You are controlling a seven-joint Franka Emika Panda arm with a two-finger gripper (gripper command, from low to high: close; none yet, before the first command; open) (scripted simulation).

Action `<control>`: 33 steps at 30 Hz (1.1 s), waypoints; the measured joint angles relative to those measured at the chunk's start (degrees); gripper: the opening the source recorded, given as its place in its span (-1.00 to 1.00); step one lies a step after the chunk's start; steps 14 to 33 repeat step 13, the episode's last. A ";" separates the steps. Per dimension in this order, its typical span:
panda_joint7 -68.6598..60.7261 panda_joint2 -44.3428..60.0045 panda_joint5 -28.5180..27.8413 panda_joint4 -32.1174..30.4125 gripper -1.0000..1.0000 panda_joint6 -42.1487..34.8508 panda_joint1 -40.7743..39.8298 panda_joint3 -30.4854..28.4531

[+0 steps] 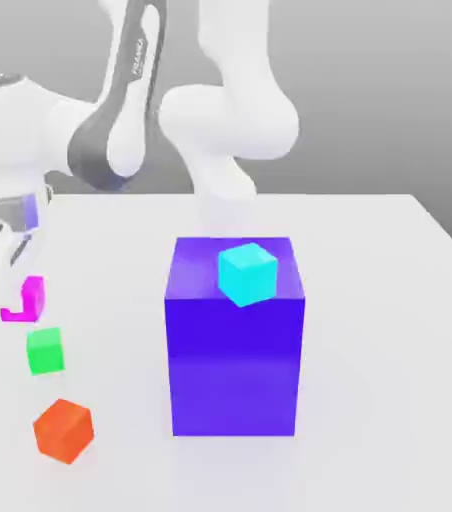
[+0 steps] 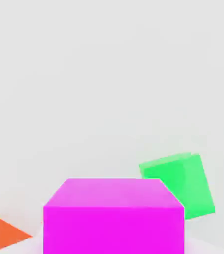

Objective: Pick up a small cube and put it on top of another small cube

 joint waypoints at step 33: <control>-9.83 14.03 13.75 0.06 1.00 12.58 1.06 1.25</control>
